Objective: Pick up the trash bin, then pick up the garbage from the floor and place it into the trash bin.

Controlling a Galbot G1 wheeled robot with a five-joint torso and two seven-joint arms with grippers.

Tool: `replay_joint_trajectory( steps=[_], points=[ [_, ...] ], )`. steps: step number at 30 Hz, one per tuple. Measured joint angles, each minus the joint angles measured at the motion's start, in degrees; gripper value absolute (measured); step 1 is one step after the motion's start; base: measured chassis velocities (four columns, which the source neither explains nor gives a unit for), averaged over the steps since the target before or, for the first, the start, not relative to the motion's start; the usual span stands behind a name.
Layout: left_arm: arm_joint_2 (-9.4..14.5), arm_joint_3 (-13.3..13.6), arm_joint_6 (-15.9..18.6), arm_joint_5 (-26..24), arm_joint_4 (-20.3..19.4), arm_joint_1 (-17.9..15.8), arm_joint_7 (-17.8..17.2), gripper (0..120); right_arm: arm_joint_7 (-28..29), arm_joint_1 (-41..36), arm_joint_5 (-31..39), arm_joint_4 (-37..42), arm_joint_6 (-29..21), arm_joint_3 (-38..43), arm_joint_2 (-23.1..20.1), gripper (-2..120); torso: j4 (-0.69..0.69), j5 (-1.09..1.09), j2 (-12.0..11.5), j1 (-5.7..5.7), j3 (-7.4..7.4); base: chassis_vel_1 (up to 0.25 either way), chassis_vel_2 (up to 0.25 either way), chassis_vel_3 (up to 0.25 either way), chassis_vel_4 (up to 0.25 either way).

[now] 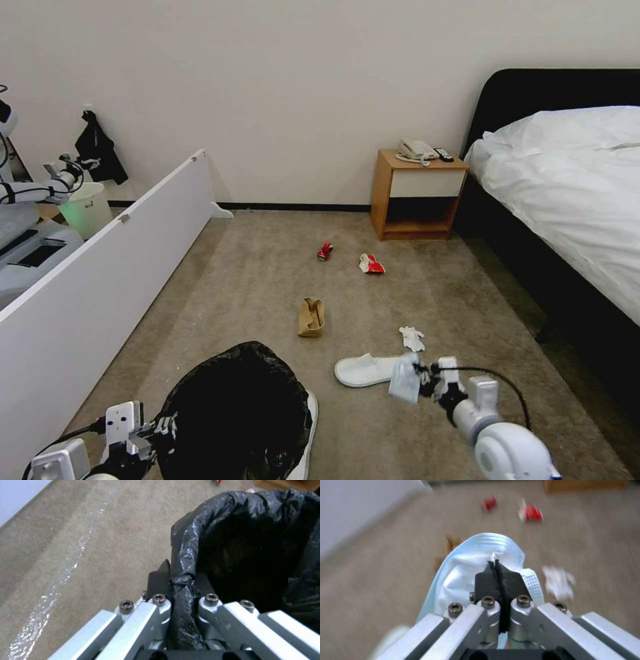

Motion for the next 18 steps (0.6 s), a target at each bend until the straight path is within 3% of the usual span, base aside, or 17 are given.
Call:
replay_joint_trajectory(
  steps=[10,18],
  points=[
    [0.46,0.55,0.27,0.58,0.0,0.44,-0.14,4,-5.55,3.4,11.92,14.39,6.22,-0.19,-5.25,0,0.01,-0.01,0.0,0.0,0.0,0.0,0.0,0.0,0.0],
    [1.54,0.7,0.49,0.98,0.0,1.23,-0.17,4,-8.92,8.32,18.11,17.92,8.84,-2.63,-9.19,0,0.0,-0.01,0.0,0.0,0.0,0.0,0.0,0.0,0.0]
  ],
)
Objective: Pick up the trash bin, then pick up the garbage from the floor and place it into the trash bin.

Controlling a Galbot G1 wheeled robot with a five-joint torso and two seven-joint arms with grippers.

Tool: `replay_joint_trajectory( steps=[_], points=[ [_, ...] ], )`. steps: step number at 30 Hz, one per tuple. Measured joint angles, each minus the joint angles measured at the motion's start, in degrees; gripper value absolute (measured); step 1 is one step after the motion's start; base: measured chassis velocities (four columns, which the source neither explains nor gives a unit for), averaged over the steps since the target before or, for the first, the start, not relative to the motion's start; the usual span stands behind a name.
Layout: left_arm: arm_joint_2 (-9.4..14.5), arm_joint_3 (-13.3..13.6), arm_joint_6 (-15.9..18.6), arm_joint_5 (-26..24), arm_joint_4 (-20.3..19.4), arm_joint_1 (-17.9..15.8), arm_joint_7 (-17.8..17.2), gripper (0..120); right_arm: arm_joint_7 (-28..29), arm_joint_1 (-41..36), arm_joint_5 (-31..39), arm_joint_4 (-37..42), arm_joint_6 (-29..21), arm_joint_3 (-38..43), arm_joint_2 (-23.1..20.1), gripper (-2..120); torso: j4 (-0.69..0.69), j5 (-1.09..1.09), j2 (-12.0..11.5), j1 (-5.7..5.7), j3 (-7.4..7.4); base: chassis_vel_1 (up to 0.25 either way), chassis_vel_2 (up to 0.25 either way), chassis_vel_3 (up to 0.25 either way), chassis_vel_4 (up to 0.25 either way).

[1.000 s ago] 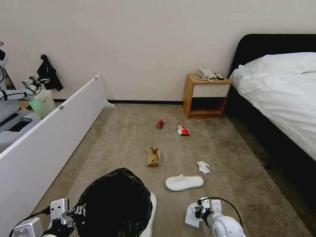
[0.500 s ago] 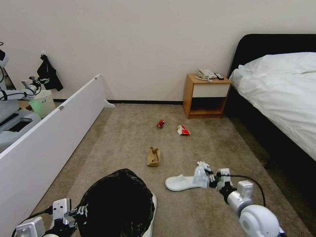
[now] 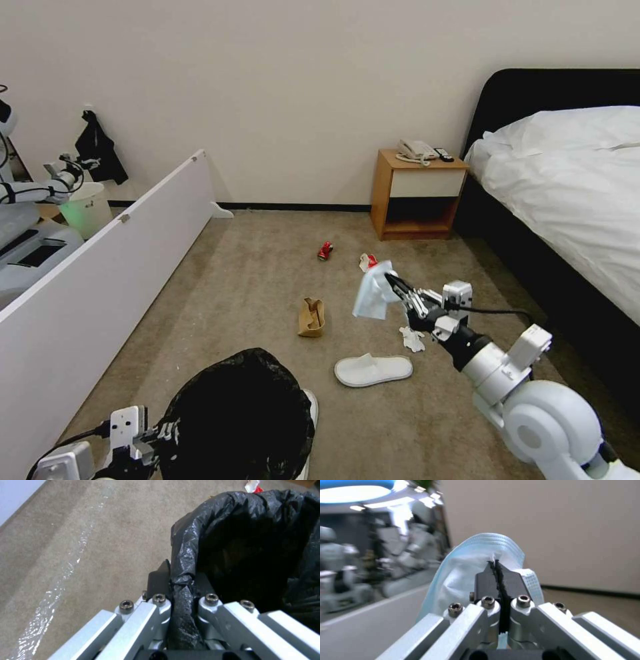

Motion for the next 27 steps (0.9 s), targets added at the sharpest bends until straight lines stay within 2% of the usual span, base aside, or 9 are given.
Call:
replay_joint_trajectory(
  steps=[4,6,7,14,16,23,27],
  points=[
    [0.92,0.41,0.36,0.42,0.0,0.64,-0.02,4,-4.39,7.12,4.81,0.18,3.18,-4.86,-3.26,0,0.0,0.0,0.0,0.0,0.0,0.0,0.0,0.0,0.0],
    [0.96,0.42,0.37,0.48,0.0,0.66,-0.03,4,-4.89,8.05,5.24,-0.1,3.77,-5.69,-3.53,0,0.01,-0.01,0.0,0.0,0.0,0.0,0.0,0.0,0.0],
    [1.03,0.53,0.39,0.81,0.0,0.66,-0.03,4,-6.9,12.35,7.06,-1.38,6.15,-9.61,-4.16,0,0.01,0.0,0.0,0.0,0.01,0.0,0.0,0.0,0.0],
    [1.04,0.9,0.45,1.25,0.0,0.47,0.07,4,-10.12,21.97,11.69,-3.41,8.27,-17.36,-3.31,0,0.01,0.0,0.0,0.0,0.01,0.0,0.0,0.0,0.0],
    [1.21,0.92,0.63,1.27,0.0,0.09,0.08,4,-11.75,26.57,14.06,-4.36,9.64,-22.15,-2.51,0,0.0,-0.01,0.0,0.0,0.01,0.0,0.0,0.0,0.0],
    [1.4,1.54,0.88,1.28,0.0,-0.04,0.08,4,-14.76,30.84,16.61,-6.26,10.93,-28.0,-0.68,0,0.01,-0.01,0.0,0.0,0.01,0.0,0.0,0.0,0.0],
    [2.07,1.27,1.13,1.04,0.0,-0.23,0.08,4,-19.99,33.05,19.0,-7.36,11.21,-32.99,-0.12,0,0.0,-0.01,0.0,0.0,0.0,0.0,0.0,0.0,0.0]
  ],
)
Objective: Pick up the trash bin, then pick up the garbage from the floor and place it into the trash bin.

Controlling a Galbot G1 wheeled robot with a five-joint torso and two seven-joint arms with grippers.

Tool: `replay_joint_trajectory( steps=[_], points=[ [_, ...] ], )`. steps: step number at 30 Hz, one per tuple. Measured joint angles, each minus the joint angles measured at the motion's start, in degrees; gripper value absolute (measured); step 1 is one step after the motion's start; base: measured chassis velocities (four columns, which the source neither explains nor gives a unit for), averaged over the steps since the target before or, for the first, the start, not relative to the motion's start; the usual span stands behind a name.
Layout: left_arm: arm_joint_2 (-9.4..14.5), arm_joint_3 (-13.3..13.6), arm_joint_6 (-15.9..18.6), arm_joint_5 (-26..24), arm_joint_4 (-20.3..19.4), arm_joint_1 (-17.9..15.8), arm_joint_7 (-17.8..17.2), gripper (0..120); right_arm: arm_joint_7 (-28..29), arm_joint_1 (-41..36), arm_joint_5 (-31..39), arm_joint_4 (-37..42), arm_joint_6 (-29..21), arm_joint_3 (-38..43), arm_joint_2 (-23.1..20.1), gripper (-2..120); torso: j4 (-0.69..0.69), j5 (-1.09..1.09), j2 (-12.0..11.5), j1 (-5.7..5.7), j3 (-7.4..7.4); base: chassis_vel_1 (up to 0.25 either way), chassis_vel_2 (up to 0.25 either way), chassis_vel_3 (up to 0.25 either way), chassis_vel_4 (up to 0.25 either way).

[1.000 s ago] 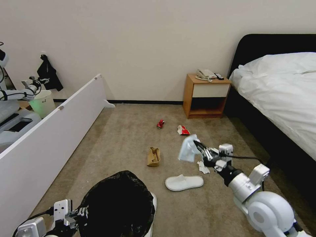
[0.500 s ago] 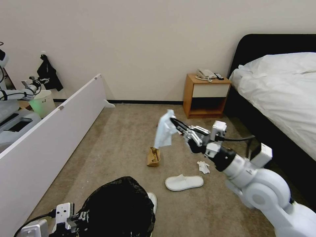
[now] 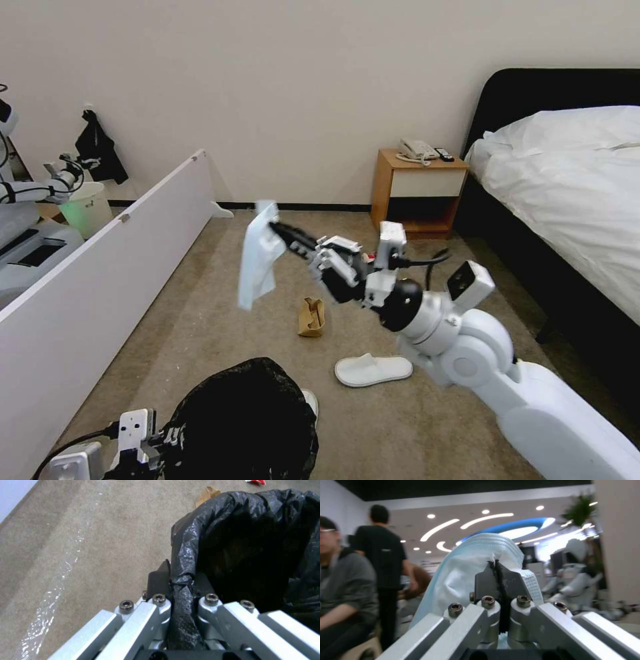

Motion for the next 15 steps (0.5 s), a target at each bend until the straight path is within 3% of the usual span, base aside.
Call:
replay_joint_trajectory(
  steps=[8,15],
  points=[
    [0.3,-0.53,0.18,-0.31,0.0,-0.46,0.03,4,-4.32,-0.12,-0.45,-0.24,-0.51,-4.92,-1.22,0,0.0,0.01,0.0,0.0,0.0,0.0,0.0,0.0,0.0],
    [0.42,-0.86,0.21,-0.46,0.0,-0.78,0.04,4,-4.8,-0.59,-0.74,0.53,-1.19,-6.58,-2.35,0,0.0,0.01,0.0,0.0,0.0,0.0,0.0,0.0,0.0]
  ],
)
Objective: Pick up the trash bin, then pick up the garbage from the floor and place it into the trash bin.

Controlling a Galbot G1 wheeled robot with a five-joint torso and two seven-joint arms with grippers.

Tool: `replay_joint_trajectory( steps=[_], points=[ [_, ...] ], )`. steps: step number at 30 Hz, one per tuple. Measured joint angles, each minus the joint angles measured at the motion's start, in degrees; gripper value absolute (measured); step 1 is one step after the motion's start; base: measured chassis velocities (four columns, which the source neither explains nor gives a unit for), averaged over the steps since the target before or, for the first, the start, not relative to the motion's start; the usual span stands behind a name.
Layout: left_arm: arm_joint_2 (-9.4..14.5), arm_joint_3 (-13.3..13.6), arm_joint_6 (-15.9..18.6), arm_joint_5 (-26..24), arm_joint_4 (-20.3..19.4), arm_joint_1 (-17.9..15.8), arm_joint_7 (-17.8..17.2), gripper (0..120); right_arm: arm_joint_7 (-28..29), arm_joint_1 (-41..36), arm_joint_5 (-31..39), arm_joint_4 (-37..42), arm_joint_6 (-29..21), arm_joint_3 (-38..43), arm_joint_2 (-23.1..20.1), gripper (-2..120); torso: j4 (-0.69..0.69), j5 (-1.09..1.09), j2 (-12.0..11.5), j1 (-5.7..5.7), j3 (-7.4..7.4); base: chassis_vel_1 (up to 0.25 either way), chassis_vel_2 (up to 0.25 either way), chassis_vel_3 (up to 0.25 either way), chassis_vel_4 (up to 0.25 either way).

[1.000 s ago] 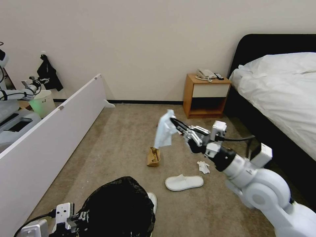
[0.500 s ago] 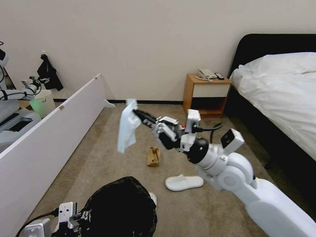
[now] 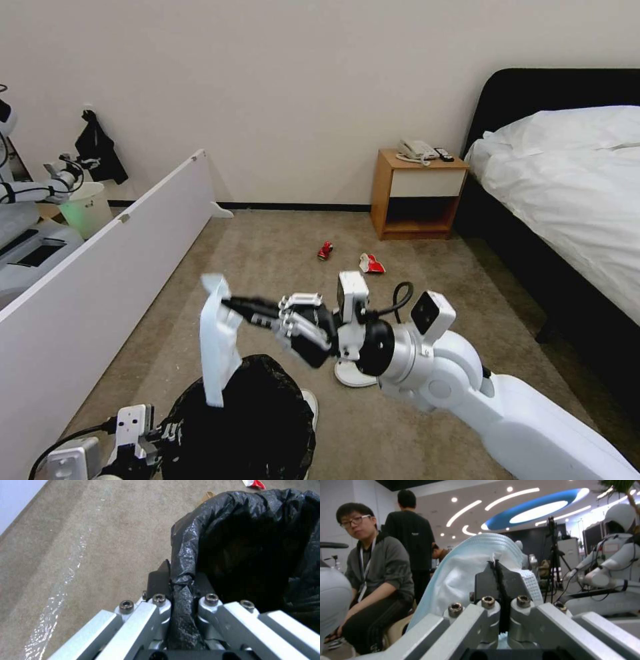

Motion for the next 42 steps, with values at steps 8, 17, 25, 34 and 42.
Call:
replay_joint_trajectory(
  steps=[8,17,25,34,42],
  points=[
    [0.1,-0.59,0.08,-0.44,0.0,-0.57,-0.03,4,0.21,-2.56,-0.88,1.52,-0.86,-0.35,-2.35,0,-0.01,0.0,0.0,0.0,0.0,0.0,0.0,0.0,0.0],
    [0.11,-0.45,0.23,-0.7,0.0,-0.54,-0.18,4,0.47,-3.92,-2.28,1.82,-0.99,0.21,-3.3,0,0.0,0.0,0.0,0.0,0.0,0.0,0.0,0.0,0.0],
    [-0.01,-0.42,0.58,-0.92,0.0,-0.15,-0.32,4,0.98,-4.32,-4.33,0.64,-0.93,-0.54,-2.97,0,0.0,0.0,0.0,0.0,0.0,0.0,0.0,0.0,0.0],
    [-0.17,-0.31,0.65,-0.93,0.0,0.02,-0.4,4,4.05,-5.44,-7.08,0.29,-0.94,-0.71,-3.04,15,0.0,0.0,0.0,0.0,0.0,0.0,0.0,0.0,0.0],
    [-0.22,-0.24,0.74,-1.27,0.0,0.46,-0.51,4,4.89,-5.51,-8.03,0.02,-0.94,-1.15,-2.75,47,0.0,0.0,0.0,0.0,0.0,0.0,0.0,0.0,0.0]
  ],
)
